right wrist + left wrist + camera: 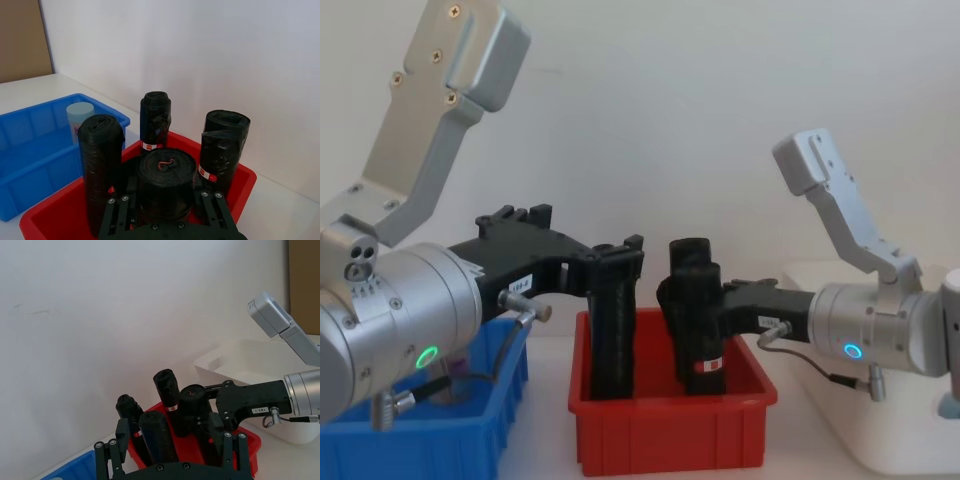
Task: Pick the cotton swabs from the blue box and place them into the white box.
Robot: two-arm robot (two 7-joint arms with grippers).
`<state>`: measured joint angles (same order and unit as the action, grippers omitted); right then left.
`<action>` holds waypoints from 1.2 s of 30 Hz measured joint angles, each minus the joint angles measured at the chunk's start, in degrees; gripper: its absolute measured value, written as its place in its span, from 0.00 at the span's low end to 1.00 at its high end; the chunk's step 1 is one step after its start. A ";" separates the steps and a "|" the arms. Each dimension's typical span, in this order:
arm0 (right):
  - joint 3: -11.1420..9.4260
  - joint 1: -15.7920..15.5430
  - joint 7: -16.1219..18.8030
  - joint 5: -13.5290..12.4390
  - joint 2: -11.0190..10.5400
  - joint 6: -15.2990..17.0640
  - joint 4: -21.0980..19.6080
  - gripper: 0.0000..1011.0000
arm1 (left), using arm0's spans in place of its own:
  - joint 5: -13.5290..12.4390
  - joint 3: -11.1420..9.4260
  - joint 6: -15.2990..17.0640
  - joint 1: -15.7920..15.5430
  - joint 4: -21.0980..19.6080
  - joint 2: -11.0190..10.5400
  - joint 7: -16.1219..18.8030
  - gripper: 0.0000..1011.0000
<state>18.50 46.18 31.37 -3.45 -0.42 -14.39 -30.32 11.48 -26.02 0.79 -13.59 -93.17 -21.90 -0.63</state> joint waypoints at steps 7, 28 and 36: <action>-0.15 1.80 1.28 -0.94 0.77 -1.31 2.92 0.51 | 0.00 0.00 0.00 0.00 0.00 0.00 0.00 0.99; -2.03 -8.58 -0.71 -4.71 -3.33 5.10 -24.58 0.46 | 0.00 0.00 0.00 0.00 0.00 0.00 0.00 0.99; -2.86 -13.01 -5.18 -4.46 -5.48 8.31 -35.41 0.46 | 0.00 0.00 0.00 0.00 0.00 0.00 0.00 0.99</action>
<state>15.64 33.17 26.19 -7.91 -5.89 -6.07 -65.73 11.48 -26.02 0.79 -13.59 -93.18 -21.89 -0.63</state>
